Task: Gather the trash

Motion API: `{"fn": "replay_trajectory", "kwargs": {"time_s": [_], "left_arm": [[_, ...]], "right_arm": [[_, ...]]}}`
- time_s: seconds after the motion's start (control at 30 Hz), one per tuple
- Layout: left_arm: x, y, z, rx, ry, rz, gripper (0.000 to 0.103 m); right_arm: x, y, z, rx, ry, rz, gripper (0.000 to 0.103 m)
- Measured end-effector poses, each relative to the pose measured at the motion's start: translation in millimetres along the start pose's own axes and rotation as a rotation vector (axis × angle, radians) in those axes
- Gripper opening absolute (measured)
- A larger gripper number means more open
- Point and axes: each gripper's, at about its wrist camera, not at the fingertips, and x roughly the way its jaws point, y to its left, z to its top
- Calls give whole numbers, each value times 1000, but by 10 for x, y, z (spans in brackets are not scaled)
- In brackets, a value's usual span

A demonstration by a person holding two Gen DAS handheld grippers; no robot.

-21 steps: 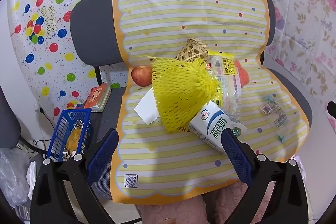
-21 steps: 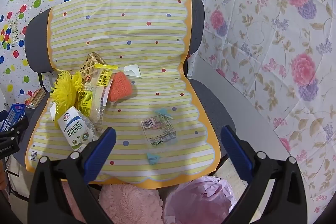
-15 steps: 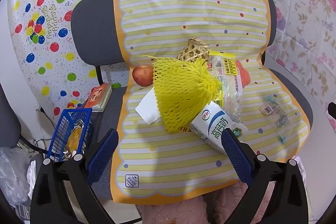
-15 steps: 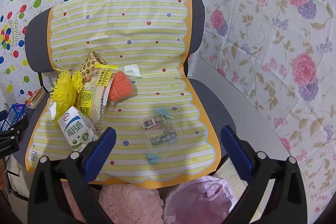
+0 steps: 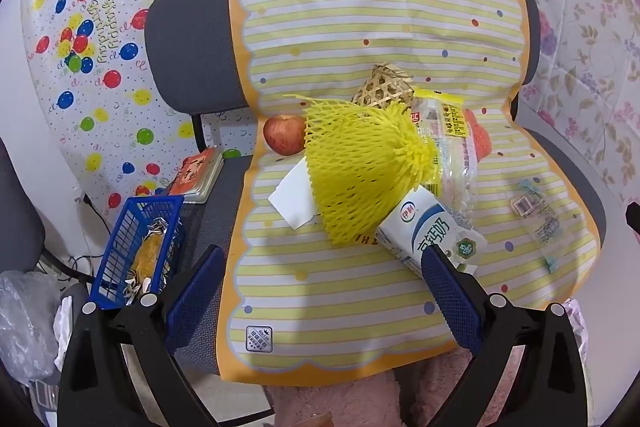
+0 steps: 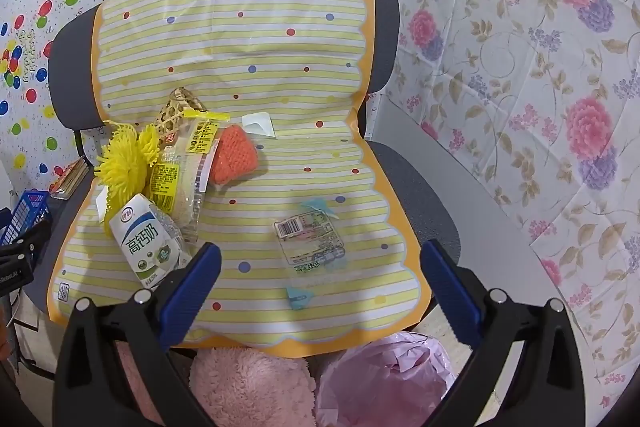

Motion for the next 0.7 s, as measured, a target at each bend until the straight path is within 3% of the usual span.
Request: {"fn": "replay_trajectory", "kwargs": {"time_s": [0.23,0.4,0.7], "left_arm": [[66,18,4,-7,15,3,97],[147,36,-3,-23,21,-2,97],[280,131,-26,-34,41,10,97]], "right_arm": [[314,39,-121,9,39,-12,97],[528,124,-195,-3,12,-2,97],[1172,365,-370,28,28,47,97]]}}
